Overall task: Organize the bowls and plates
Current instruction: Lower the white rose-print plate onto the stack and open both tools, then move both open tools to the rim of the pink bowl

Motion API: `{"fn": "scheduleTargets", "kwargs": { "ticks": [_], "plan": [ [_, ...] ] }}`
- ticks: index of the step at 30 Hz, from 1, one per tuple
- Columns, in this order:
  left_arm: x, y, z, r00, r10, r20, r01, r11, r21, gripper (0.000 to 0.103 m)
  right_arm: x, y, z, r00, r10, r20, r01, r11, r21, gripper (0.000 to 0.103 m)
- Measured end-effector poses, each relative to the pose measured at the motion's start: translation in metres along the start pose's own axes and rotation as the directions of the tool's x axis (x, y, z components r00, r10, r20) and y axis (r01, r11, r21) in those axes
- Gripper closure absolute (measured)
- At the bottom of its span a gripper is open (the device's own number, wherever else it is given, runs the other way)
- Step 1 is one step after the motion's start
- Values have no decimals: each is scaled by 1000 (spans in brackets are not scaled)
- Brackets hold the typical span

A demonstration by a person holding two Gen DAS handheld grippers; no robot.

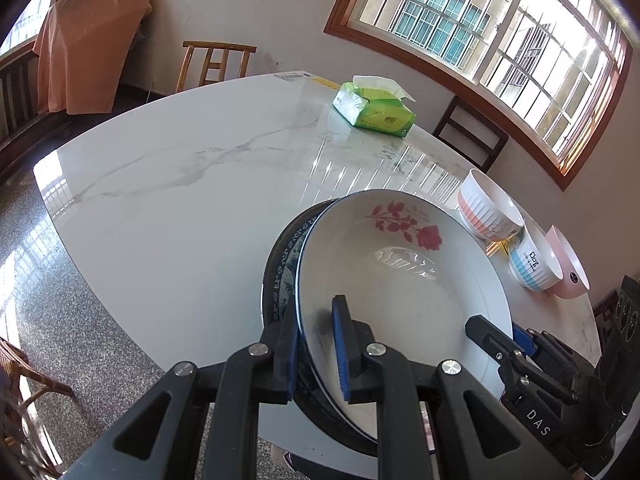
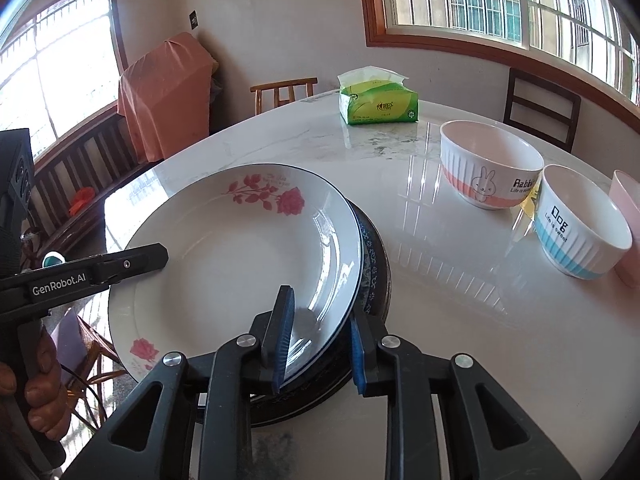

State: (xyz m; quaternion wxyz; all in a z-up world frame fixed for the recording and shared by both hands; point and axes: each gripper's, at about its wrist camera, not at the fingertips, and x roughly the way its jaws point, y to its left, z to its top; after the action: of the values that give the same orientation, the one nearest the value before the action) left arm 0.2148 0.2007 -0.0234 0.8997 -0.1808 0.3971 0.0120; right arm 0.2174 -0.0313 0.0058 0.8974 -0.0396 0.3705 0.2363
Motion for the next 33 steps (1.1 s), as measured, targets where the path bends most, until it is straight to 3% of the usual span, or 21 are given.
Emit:
{"fn": "scheduleTargets", "kwargs": {
  "ticks": [4, 9, 13, 15, 17, 18, 27, 33],
  "plan": [
    [0, -3, -1, 1000, 22, 14, -22, 1000, 23, 88, 1, 3, 1, 1000, -23, 21, 23, 999, -26, 71],
    [-1, -4, -2, 999, 37, 25, -38, 999, 31, 87, 0, 2, 0, 999, -31, 35, 32, 999, -24, 69],
    [-10, -7, 0, 991, 103, 88, -109, 992, 61, 85, -1, 7, -2, 997, -59, 48, 62, 997, -52, 62],
    [-14, -7, 1, 989, 104, 101, -111, 992, 63, 82, -2, 12, -3, 995, -83, 60, 87, 993, -73, 55],
    [-17, -6, 2, 988, 111, 108, -118, 991, 63, 80, -8, 12, -4, 988, -115, 101, 122, 990, -66, 34],
    [-19, -6, 2, 988, 108, 109, -115, 991, 61, 80, -12, 10, -4, 986, -114, 121, 121, 991, -52, 32],
    [-34, -21, -4, 986, 106, 126, -118, 989, 93, 78, -36, -23, -11, 968, -78, 237, 56, 994, 96, 28],
    [-46, -42, -12, 983, 106, 149, -128, 981, 146, 77, -51, -54, -19, 963, -107, 249, 62, 981, 185, 24]
  ]
}}
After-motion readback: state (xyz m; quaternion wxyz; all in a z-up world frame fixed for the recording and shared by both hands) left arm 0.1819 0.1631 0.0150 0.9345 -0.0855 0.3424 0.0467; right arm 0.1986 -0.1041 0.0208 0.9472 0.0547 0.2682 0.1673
